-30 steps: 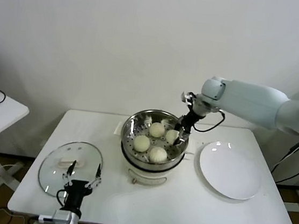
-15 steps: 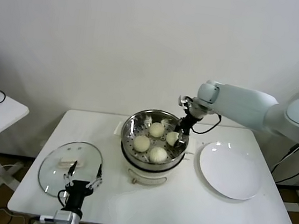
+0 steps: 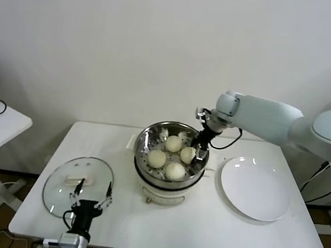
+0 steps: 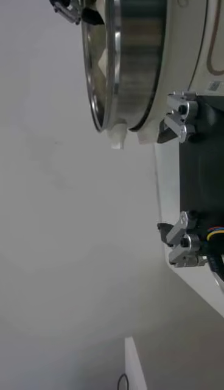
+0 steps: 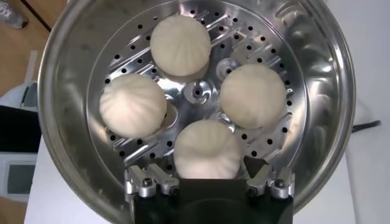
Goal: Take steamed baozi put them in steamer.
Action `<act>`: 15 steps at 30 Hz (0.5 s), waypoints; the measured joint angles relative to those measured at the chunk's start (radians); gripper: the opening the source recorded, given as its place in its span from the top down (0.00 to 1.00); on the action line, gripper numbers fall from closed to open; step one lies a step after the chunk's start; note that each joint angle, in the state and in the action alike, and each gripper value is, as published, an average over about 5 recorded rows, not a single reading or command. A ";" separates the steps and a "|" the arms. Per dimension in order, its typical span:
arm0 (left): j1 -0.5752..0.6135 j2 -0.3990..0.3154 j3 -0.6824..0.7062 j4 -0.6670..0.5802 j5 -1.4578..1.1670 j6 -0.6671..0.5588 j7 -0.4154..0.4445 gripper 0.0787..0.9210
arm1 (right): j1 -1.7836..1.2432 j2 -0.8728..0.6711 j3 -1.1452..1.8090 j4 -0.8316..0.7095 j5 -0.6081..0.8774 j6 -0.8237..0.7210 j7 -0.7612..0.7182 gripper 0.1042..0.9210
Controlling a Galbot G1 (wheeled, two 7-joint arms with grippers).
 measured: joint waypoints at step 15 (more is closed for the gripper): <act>-0.006 0.000 0.003 -0.002 0.004 0.001 -0.006 0.12 | 0.108 -0.102 0.001 0.129 0.033 0.010 0.006 0.12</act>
